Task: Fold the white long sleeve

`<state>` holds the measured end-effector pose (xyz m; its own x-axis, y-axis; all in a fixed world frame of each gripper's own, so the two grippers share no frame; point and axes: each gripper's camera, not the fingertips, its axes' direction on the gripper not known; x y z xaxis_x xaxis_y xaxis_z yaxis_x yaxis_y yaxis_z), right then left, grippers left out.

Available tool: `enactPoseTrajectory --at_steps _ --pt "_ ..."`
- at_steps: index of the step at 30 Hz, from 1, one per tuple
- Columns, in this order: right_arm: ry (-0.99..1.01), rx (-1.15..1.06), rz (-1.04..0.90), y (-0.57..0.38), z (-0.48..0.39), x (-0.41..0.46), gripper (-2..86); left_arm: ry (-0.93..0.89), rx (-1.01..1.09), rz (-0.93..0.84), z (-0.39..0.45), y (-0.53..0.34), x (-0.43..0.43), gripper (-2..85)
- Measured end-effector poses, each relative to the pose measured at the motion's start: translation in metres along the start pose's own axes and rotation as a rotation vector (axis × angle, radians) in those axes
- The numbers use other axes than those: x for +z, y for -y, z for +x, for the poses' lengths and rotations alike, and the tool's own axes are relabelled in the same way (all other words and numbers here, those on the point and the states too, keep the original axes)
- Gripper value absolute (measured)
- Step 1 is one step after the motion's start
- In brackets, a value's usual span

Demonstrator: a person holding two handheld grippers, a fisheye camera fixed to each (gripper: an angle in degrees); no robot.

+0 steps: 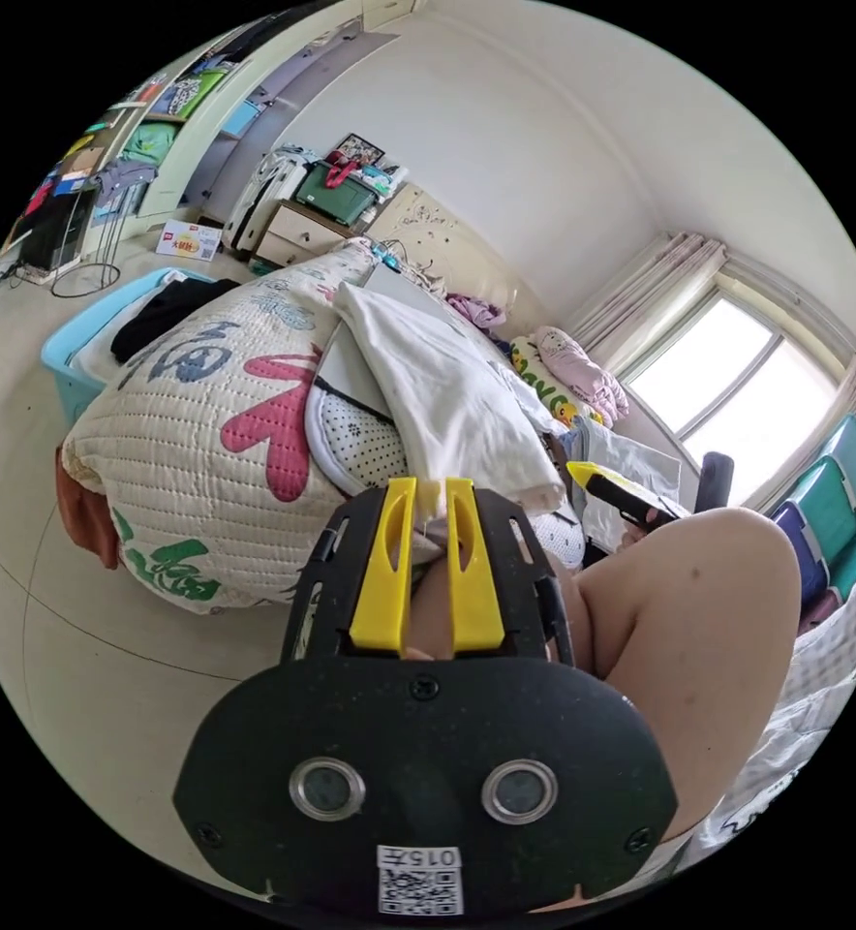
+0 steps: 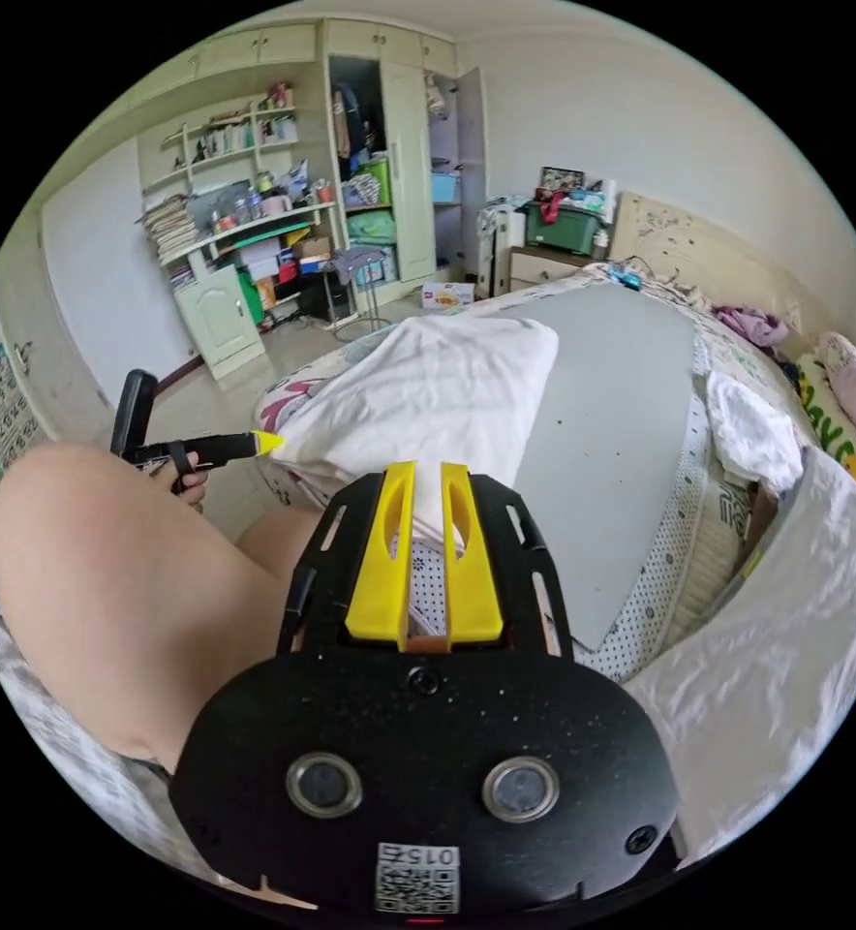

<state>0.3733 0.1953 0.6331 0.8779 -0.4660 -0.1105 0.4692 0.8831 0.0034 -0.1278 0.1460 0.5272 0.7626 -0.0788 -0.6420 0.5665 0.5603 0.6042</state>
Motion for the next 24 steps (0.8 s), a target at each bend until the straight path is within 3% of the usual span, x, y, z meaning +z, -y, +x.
enactPoseTrajectory --at_steps 5,12,18,22,24 --pt "0.006 -0.074 -0.203 0.011 0.004 0.04 -0.1 0.027 0.038 -0.064 -0.005 0.008 0.018 2.1" --pt "0.191 0.033 -0.236 0.033 0.049 0.04 -0.3 0.062 0.123 -0.151 -0.011 0.029 0.025 2.9" --pt "0.349 0.206 -0.069 0.043 0.113 0.001 3.0 -0.021 0.108 -0.112 -0.047 0.059 -0.001 8.7" --pt "0.293 0.311 0.152 0.082 0.174 -0.024 3.3 -0.08 0.069 0.029 -0.084 0.105 -0.024 11.8" --pt "0.223 0.325 0.102 0.115 0.195 -0.011 2.9 -0.119 0.021 0.068 -0.107 0.134 -0.02 15.4"
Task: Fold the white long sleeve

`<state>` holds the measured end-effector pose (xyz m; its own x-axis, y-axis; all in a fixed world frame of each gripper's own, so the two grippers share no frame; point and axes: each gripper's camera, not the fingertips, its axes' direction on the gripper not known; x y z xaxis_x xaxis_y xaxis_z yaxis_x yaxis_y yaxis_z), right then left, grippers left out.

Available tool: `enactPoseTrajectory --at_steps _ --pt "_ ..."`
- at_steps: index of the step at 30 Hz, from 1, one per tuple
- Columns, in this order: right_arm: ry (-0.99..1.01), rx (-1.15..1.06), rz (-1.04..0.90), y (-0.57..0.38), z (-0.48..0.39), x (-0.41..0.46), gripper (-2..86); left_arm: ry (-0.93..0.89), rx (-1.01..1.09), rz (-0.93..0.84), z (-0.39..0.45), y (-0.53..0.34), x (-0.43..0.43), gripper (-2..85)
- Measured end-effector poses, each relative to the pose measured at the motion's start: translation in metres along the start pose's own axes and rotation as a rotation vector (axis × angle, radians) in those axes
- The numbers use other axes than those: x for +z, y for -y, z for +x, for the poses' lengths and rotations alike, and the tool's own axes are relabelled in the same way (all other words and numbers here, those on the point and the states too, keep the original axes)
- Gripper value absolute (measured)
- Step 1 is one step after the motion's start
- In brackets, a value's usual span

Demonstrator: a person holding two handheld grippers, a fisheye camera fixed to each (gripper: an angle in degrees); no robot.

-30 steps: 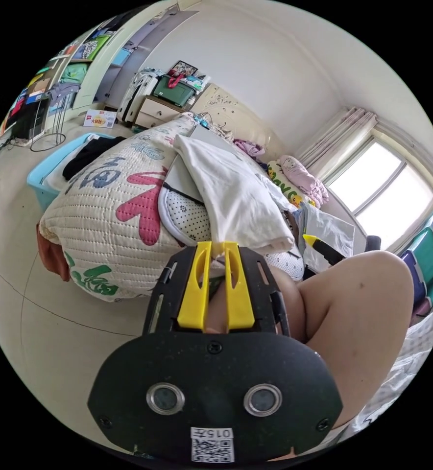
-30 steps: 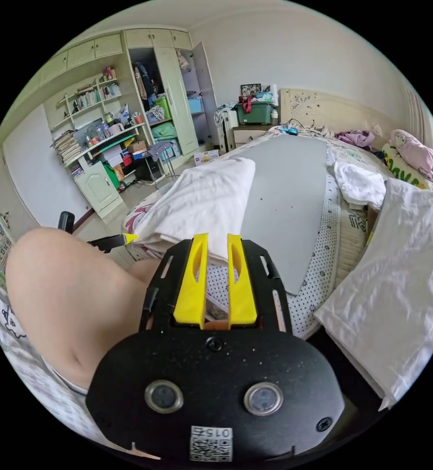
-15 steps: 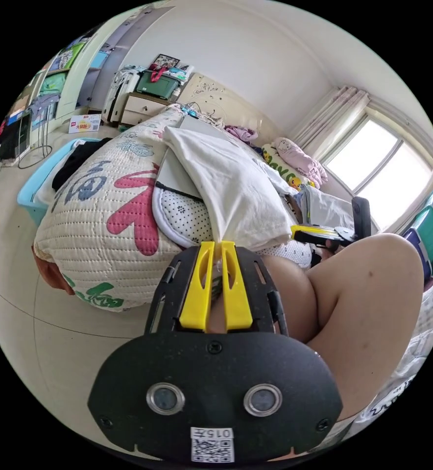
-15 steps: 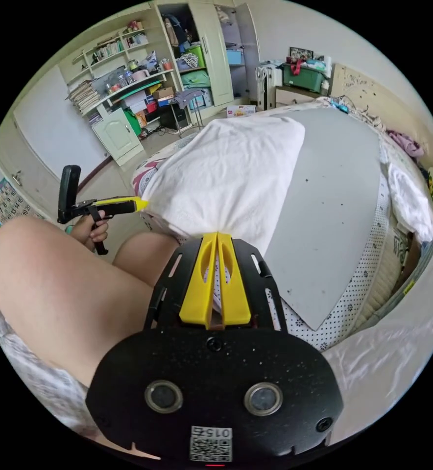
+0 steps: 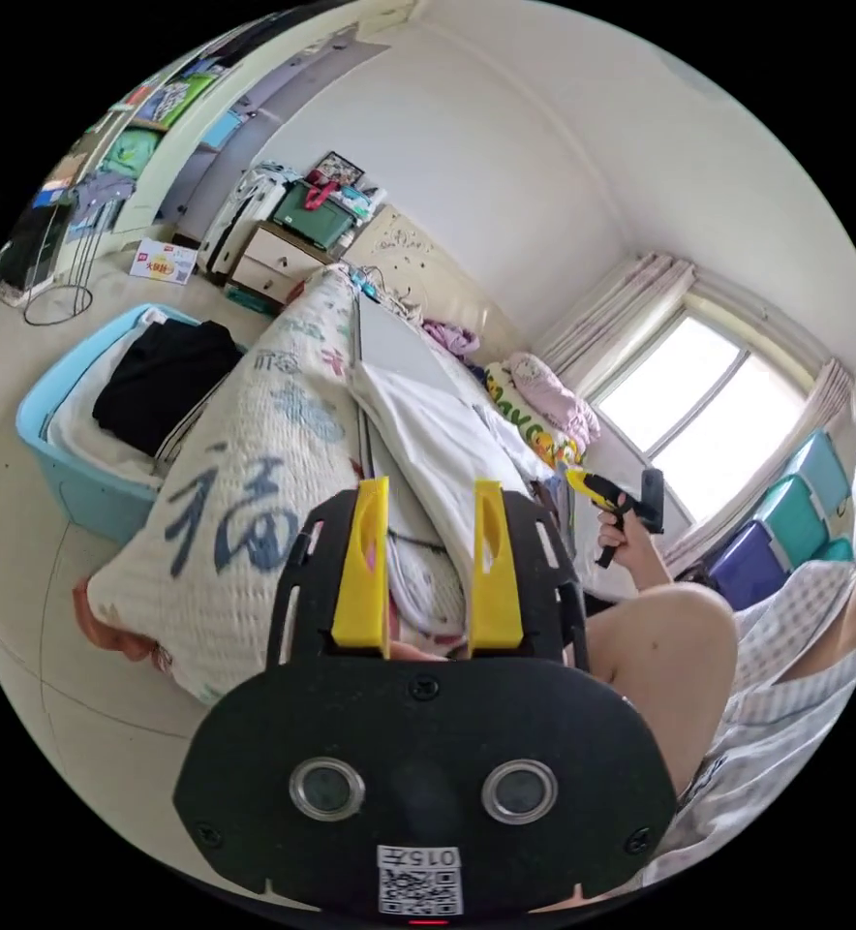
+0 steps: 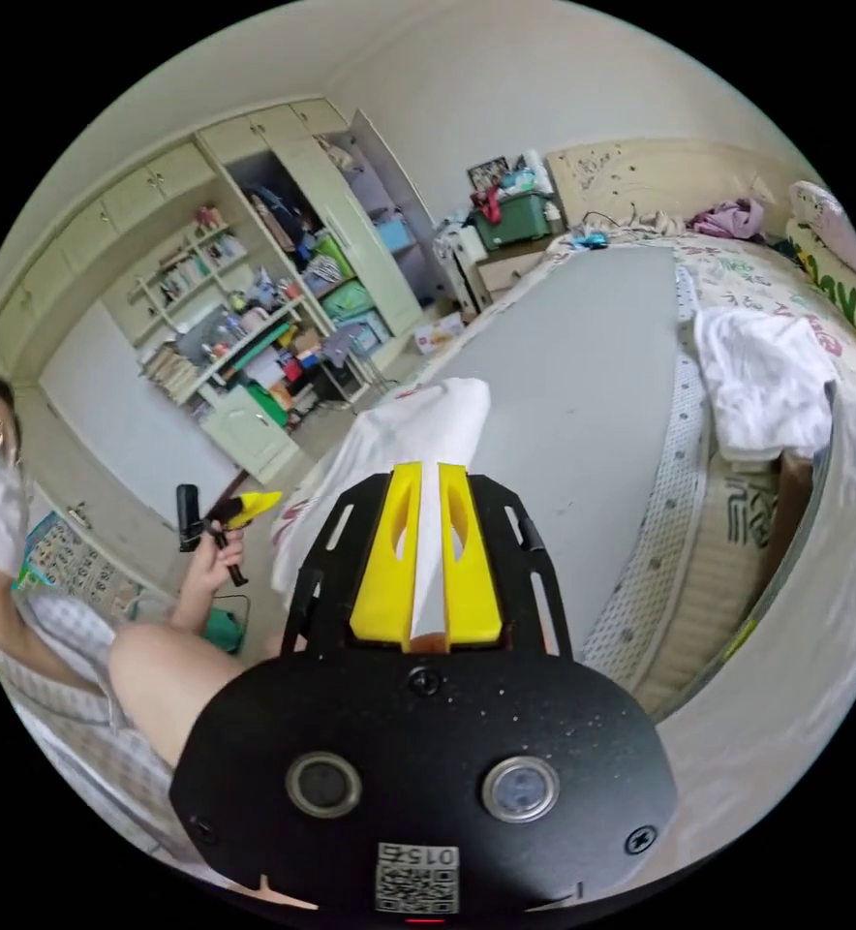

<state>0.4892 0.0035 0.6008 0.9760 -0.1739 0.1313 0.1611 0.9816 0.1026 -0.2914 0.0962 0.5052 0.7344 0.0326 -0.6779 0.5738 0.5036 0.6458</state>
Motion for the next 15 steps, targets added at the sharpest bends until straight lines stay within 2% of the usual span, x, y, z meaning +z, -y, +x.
enactPoseTrajectory --at_steps 2,4,7,11,15 --pt "-0.071 0.024 -0.074 0.038 0.011 0.026 2.6 -0.032 -0.054 0.006 -0.027 0.031 0.012 17.5" --pt "-0.054 0.009 -0.148 0.079 0.014 0.066 3.4 -0.132 -0.127 -0.068 -0.065 0.072 0.039 18.3" --pt "-0.036 0.002 -0.224 0.116 0.013 0.114 5.2 -0.175 -0.202 -0.158 -0.105 0.109 0.075 18.5" --pt "-0.057 0.024 -0.301 0.144 0.013 0.157 5.8 -0.276 -0.255 -0.216 -0.139 0.13 0.108 17.2" --pt "-0.032 -0.063 -0.332 0.164 -0.002 0.182 5.5 -0.312 -0.275 -0.254 -0.157 0.143 0.128 16.5"
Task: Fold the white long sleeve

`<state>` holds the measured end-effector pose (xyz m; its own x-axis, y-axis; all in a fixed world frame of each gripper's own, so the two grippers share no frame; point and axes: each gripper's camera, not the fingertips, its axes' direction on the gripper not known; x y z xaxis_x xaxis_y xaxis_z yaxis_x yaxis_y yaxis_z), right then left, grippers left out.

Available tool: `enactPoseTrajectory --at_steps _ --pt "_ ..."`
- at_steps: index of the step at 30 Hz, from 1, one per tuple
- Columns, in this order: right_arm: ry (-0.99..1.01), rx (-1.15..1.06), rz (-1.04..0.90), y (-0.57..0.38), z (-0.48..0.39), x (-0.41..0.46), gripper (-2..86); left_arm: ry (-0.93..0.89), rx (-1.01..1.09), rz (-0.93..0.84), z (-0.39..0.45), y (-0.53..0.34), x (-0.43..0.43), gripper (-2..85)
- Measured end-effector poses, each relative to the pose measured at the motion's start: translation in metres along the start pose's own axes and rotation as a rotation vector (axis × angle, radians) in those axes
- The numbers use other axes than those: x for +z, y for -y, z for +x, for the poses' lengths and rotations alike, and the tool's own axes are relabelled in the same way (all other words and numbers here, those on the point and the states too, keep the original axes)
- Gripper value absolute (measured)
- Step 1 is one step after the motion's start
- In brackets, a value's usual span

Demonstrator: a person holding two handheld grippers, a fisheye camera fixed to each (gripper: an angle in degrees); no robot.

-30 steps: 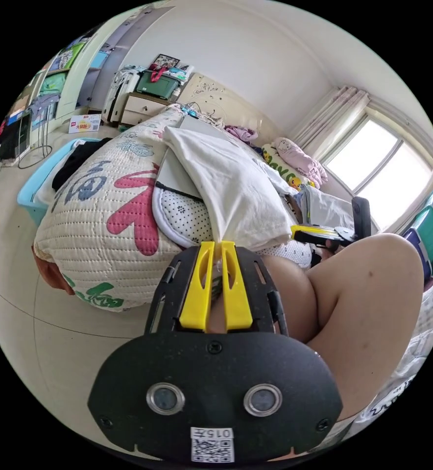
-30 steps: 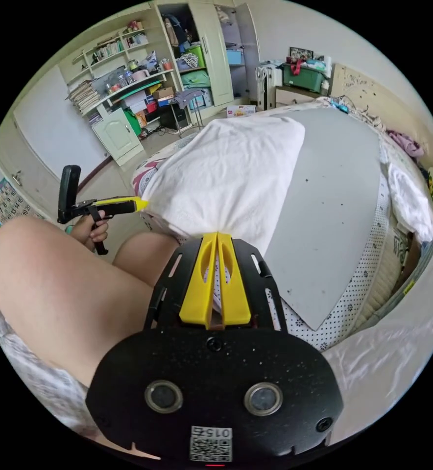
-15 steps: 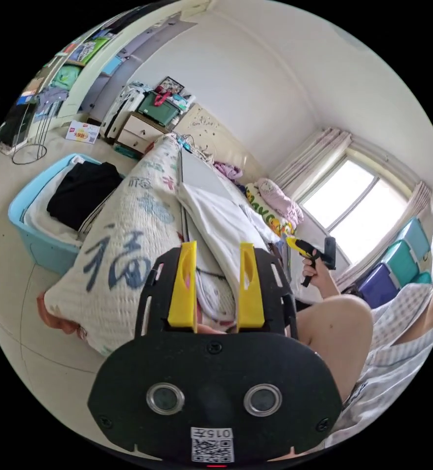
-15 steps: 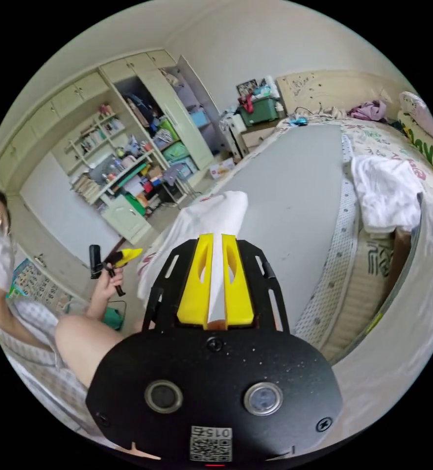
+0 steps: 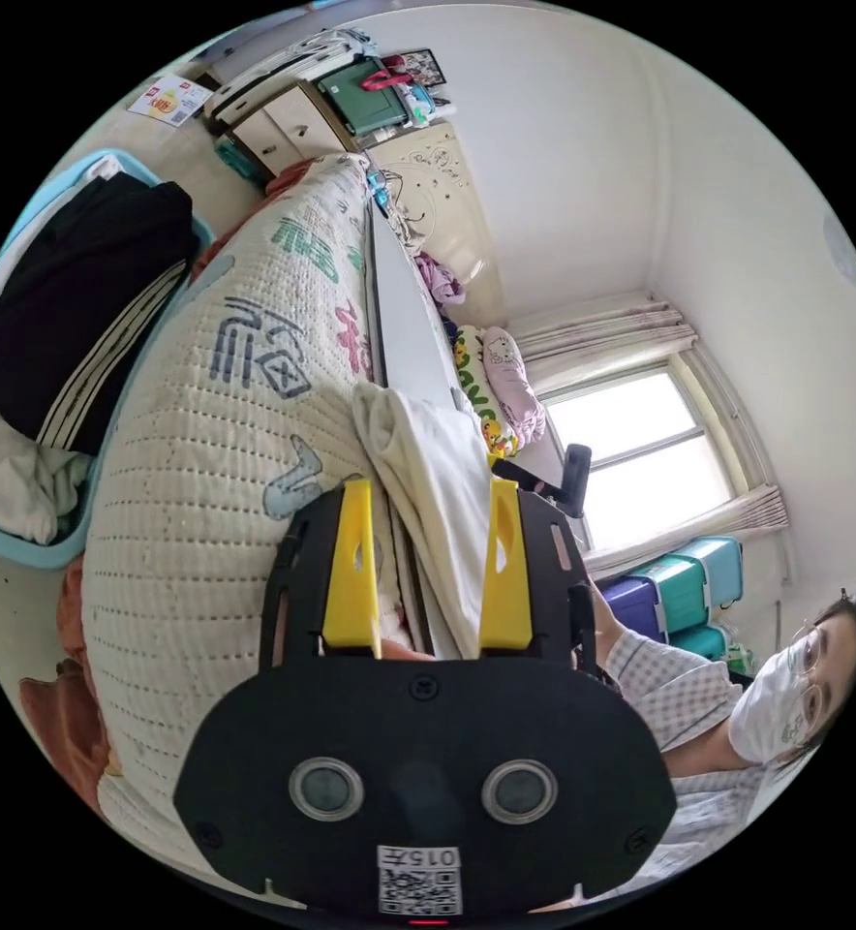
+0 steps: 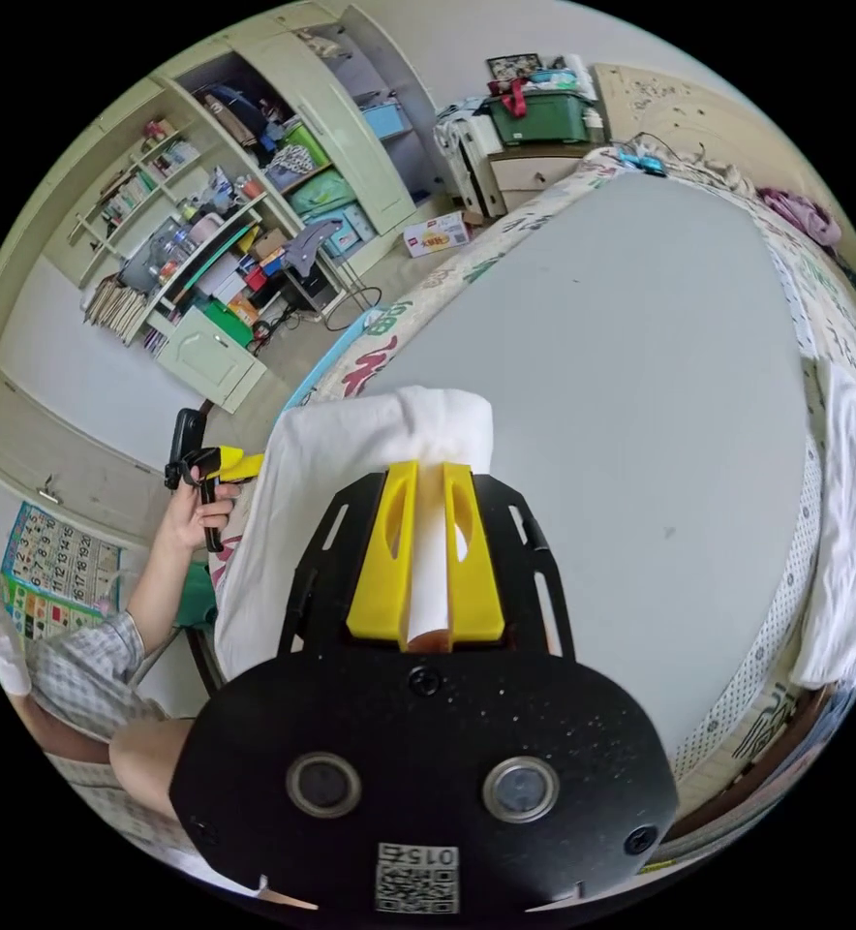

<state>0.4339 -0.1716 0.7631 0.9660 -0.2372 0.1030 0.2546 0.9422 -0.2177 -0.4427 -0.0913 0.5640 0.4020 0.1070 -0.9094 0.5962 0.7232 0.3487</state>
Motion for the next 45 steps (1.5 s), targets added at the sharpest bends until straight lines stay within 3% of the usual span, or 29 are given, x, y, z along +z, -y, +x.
enactPoseTrajectory --at_steps 9,15,19,24,29,35,39,45 --pt "0.041 -0.086 -0.04 0.041 -0.034 0.017 6.0 -0.033 -0.035 0.015 -0.025 0.016 0.004 11.4" --pt "0.138 0.029 0.132 0.033 0.003 -0.028 12.9 -0.03 -0.044 0.025 -0.031 0.017 0.006 8.3" --pt "0.167 0.043 0.03 0.042 0.007 -0.012 14.5 -0.014 -0.036 0.031 -0.03 0.015 0.009 7.8" --pt "0.241 0.048 -0.043 0.054 -0.003 0.009 13.1 -0.022 -0.024 0.063 -0.027 0.005 0.008 7.0" --pt "0.277 -0.005 0.011 0.039 -0.026 -0.017 9.6 0.014 0.055 0.121 -0.003 -0.014 0.001 6.3" --pt "0.341 -0.218 0.324 -0.034 -0.099 -0.137 9.1 0.083 0.331 0.207 0.117 -0.062 -0.026 6.1" --pt "0.364 -0.317 0.583 -0.121 -0.139 -0.252 8.9 0.153 0.644 0.231 0.257 -0.106 -0.031 6.1" --pt "0.198 -0.403 0.836 -0.268 -0.185 -0.39 8.9 0.122 0.964 0.224 0.417 -0.175 0.006 6.1"
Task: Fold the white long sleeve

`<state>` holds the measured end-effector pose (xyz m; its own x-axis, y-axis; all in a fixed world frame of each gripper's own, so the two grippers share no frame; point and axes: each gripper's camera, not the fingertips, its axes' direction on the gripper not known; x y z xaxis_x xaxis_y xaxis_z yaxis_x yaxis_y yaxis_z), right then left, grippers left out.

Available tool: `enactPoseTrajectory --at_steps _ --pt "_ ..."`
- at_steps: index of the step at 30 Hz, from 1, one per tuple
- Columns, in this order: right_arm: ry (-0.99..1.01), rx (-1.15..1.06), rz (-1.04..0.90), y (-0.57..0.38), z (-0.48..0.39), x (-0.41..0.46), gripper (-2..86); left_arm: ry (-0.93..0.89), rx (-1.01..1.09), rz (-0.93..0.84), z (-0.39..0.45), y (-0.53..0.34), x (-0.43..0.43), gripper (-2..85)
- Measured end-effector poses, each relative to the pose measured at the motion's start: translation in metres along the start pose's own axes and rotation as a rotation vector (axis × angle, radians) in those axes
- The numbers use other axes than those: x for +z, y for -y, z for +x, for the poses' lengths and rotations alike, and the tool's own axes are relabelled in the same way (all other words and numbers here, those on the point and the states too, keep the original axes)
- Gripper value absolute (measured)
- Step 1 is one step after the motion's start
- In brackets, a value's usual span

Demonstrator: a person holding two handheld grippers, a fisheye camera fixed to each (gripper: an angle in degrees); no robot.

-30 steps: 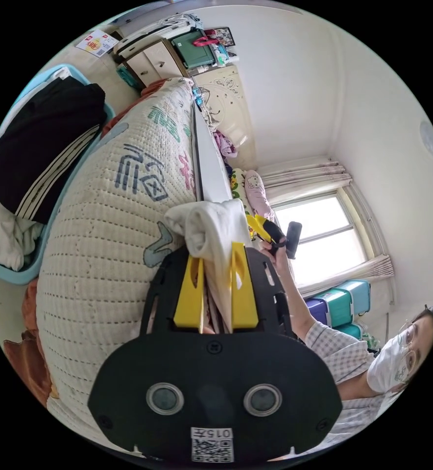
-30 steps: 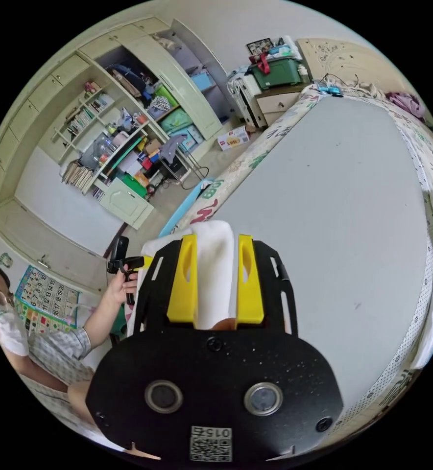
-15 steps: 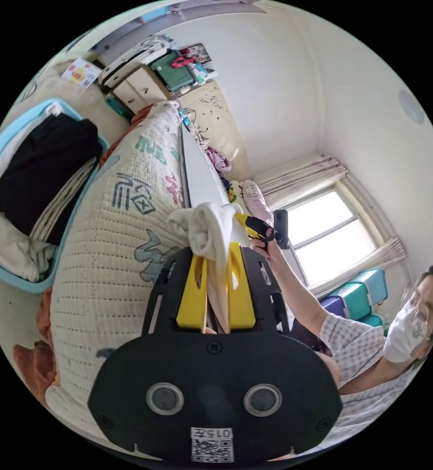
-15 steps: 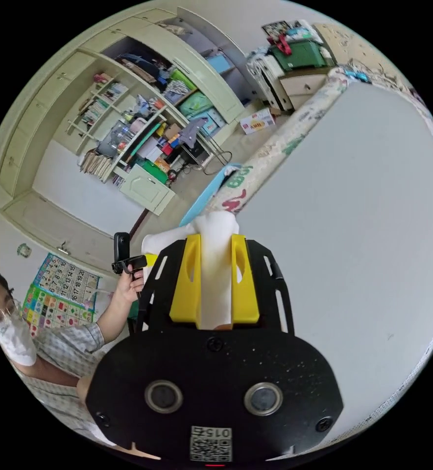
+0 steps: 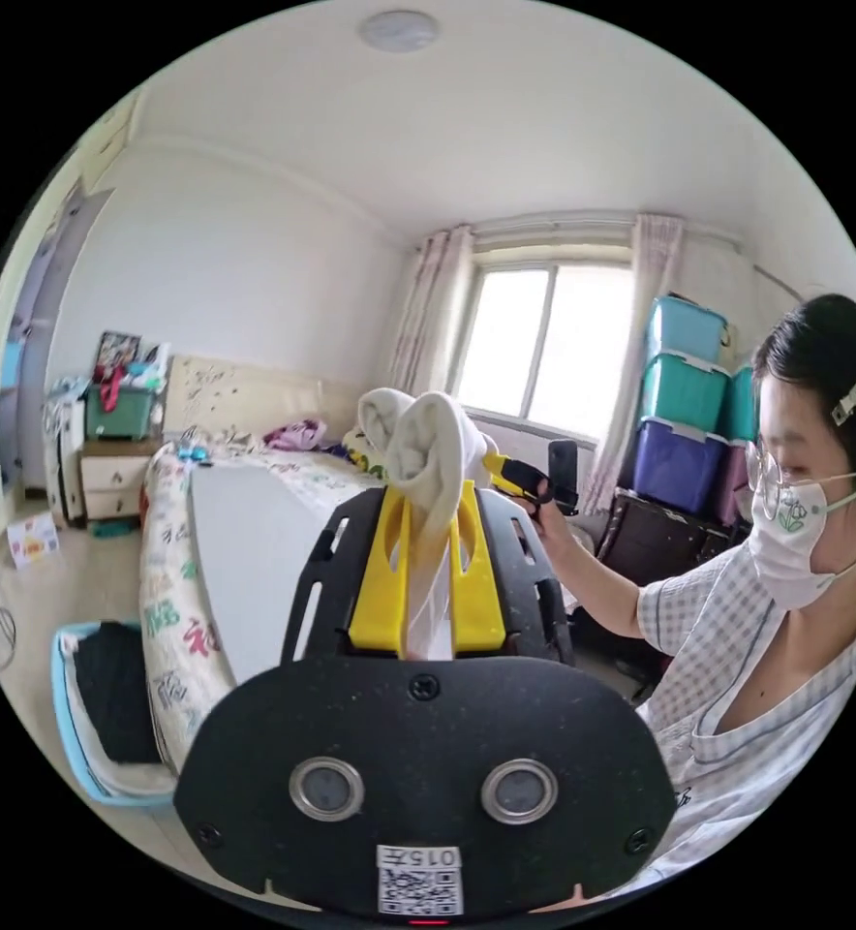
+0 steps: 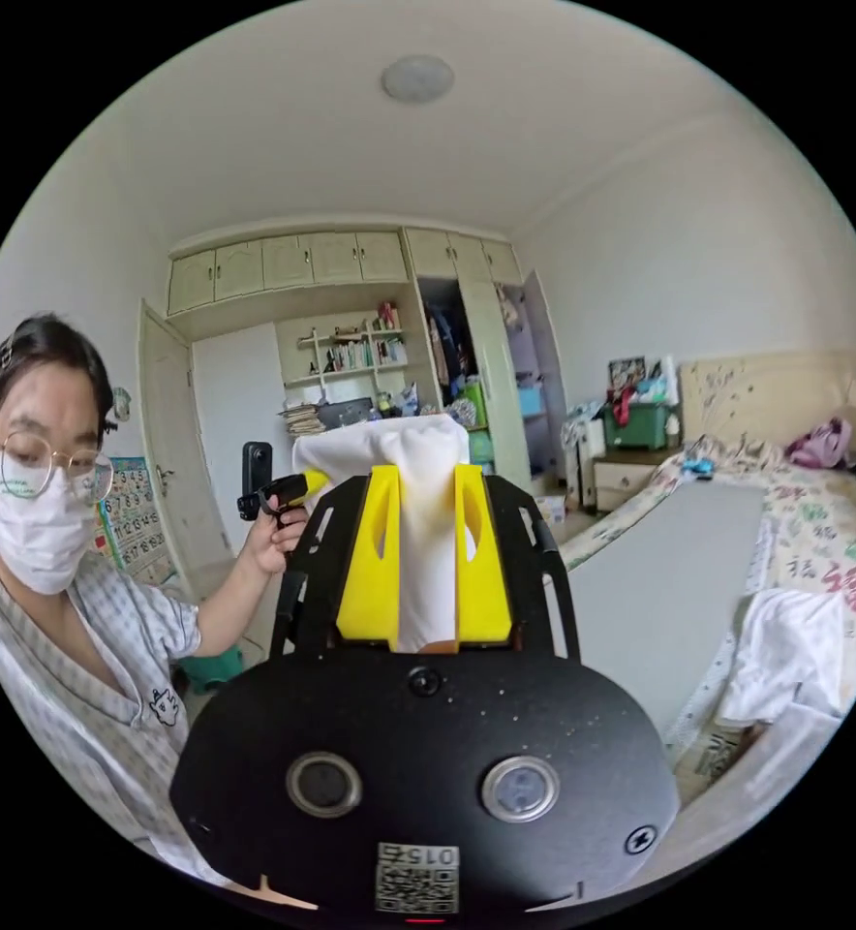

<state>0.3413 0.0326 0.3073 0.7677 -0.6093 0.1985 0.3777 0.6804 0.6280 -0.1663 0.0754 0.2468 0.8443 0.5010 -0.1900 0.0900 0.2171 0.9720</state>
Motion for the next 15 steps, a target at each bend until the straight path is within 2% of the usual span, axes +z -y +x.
enactPoseTrajectory --at_steps 5,7,10,15 --pt "-0.184 -0.057 0.093 0.002 -0.072 -0.12 8.8 -0.13 0.102 0.002 0.086 0.027 0.055 6.1" --pt "-0.262 -0.066 0.117 -0.005 -0.102 -0.171 8.8 -0.235 0.108 -0.018 0.118 0.026 0.091 6.1" --pt "-0.333 -0.077 0.139 -0.02 -0.131 -0.217 8.7 -0.353 0.13 -0.062 0.153 0.018 0.132 6.2" --pt "-0.382 0.041 0.092 -0.034 -0.11 -0.237 8.6 -0.372 0.163 -0.162 0.183 0.011 0.19 6.3"
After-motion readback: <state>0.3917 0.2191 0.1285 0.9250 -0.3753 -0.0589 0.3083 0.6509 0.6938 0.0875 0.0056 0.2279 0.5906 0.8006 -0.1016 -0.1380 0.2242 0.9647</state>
